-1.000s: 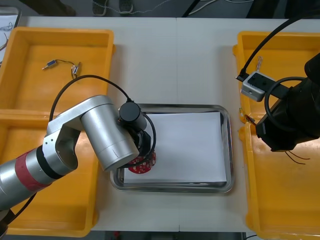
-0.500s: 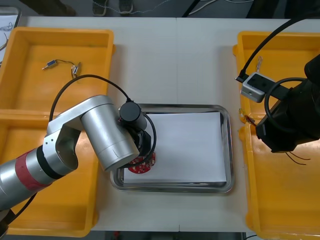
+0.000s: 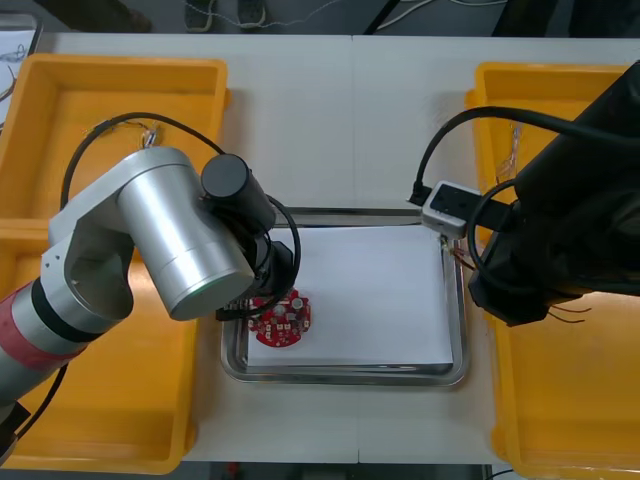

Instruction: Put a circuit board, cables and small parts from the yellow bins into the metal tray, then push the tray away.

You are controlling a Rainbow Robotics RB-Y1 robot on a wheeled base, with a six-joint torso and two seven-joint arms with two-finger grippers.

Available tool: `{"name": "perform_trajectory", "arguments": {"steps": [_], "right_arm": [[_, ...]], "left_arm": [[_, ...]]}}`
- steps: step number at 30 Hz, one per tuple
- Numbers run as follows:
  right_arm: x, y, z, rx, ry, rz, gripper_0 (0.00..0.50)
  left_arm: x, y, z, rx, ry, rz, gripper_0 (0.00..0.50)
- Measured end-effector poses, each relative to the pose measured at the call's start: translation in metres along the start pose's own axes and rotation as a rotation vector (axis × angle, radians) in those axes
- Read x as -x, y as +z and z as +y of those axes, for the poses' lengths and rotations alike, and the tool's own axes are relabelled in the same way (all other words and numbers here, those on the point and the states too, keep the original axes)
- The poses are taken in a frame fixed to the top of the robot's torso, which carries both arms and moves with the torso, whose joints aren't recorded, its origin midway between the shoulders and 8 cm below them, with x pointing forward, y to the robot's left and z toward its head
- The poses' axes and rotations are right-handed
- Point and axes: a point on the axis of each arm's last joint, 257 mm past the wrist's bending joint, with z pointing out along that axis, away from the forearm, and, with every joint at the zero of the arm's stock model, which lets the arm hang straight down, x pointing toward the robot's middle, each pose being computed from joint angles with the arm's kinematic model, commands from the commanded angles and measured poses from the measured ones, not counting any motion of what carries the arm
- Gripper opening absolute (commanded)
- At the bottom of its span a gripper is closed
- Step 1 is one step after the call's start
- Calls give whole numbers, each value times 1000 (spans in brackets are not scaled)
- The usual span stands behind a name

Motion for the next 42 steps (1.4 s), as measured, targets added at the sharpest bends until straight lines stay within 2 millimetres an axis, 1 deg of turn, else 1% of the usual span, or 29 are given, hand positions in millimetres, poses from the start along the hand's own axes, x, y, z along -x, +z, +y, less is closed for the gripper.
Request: {"name": "perform_trajectory", "arguments": {"steps": [4,9,12,14,19,23,26,29,33,36,42], "right_arm": [[17,8,15,26,-35,-21,0],[46,21,35,81,-57,-74,0],[59,29,41,80,-72,-100,0],[65,34,40,61,-105,-112,0],[66,50,44,65,-266,-103,0],[61,64,45,80,-304,-69,0],[62,74,47,91,-339,-52,0],[67,83,49,97,-384,-45,0],[74,99,53,93,-386,-28,0],[76,113,55,74,-392,-6,0],[69,138,62,82,-392,31,0]], "left_arm": [[5,-12,11,0,-22,12,500],[17,-30,32,13,-63,19,500],[26,-40,44,14,-94,19,500],[31,-47,53,20,-115,22,500],[48,-66,79,33,-180,10,500],[67,-81,91,10,-215,-25,500],[75,-87,104,7,-197,-44,500],[76,-88,117,17,-141,-47,500],[73,-88,138,32,-86,-41,500],[69,-88,155,41,-105,-35,500],[67,-90,188,54,-192,-30,500]]}}
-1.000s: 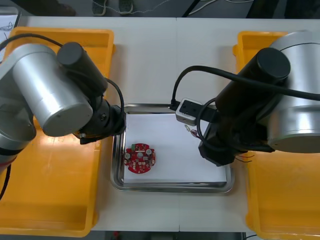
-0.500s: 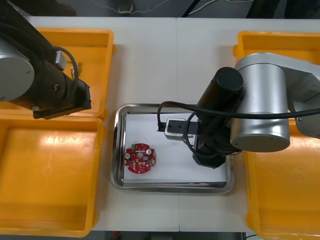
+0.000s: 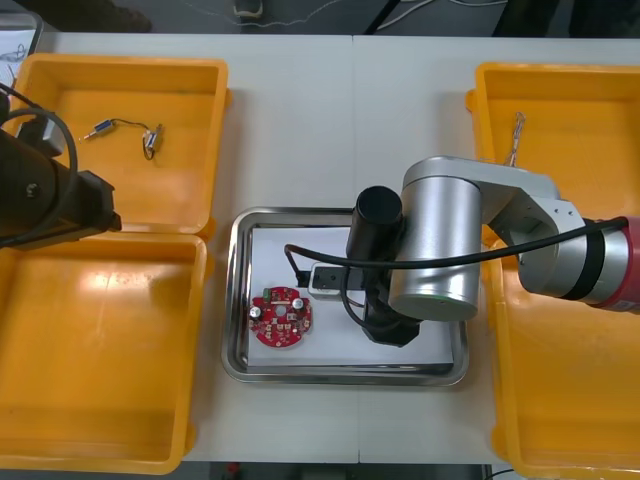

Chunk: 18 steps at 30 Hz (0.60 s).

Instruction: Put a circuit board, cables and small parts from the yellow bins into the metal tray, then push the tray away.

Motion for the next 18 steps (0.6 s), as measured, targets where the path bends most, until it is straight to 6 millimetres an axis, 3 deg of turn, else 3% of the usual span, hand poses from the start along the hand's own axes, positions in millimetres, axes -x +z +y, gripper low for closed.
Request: {"name": "perform_trajectory", "arguments": {"steps": [4,11,18], "right_arm": [[-2,12,3,1,16,1,0],[1,31,22,17,34,-30,0],[1,43,36,33,66,-47,0]], "left_arm": [[7,4,20,12,24,19,500],[11,9,42,25,218,43,500],[0,12,71,52,172,62,500]]}}
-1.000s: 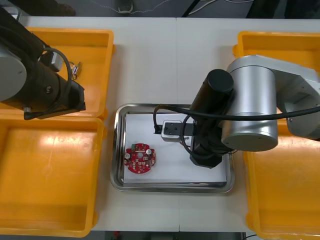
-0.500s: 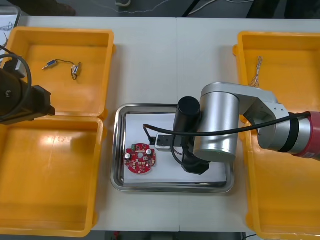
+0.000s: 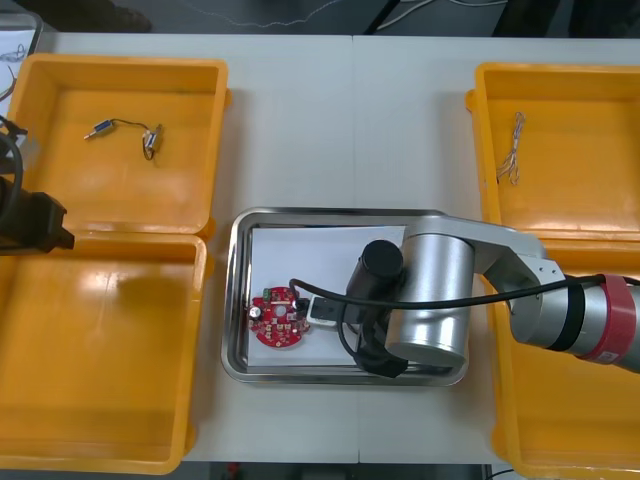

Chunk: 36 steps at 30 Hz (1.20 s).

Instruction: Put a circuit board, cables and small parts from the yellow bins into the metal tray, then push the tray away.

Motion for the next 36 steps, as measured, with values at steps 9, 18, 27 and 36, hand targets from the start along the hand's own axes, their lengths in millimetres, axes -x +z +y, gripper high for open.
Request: {"name": "perform_trajectory", "arguments": {"steps": [9,18,27,36], "right_arm": [[2,0,-8,-36,-1,-4,431],[5,-1,-22,-97,24,-6,500],[5,-11,-23,-78,72,-3,500],[2,-41,-27,-52,110,15,500]], "left_arm": [[-13,2,19,14,-44,18,500],[-13,2,16,2,-37,22,500],[-13,-3,5,-25,-4,14,500],[-17,-3,3,-26,107,10,500]]}}
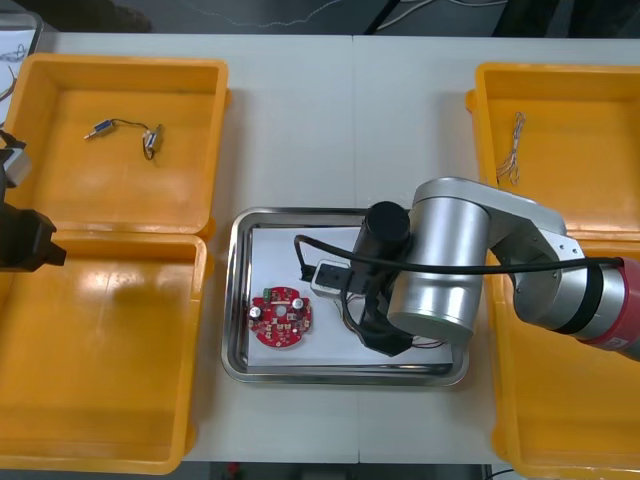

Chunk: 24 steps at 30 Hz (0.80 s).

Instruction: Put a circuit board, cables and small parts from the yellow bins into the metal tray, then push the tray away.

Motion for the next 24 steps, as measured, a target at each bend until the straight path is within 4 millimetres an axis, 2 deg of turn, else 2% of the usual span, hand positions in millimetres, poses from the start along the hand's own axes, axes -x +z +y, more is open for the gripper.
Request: {"name": "perform_trajectory", "arguments": {"steps": [9,18,24], "right_arm": [[1,-37,-20,-29,70,-11,500],[-8,-92,-65,-79,218,-33,500],[7,-127,-100,-112,338,-147,500]], "left_arm": [[-1,0,0,1,12,0,500],[-1,0,0,2,13,0,500],[0,-1,0,2,13,-2,500]]}}
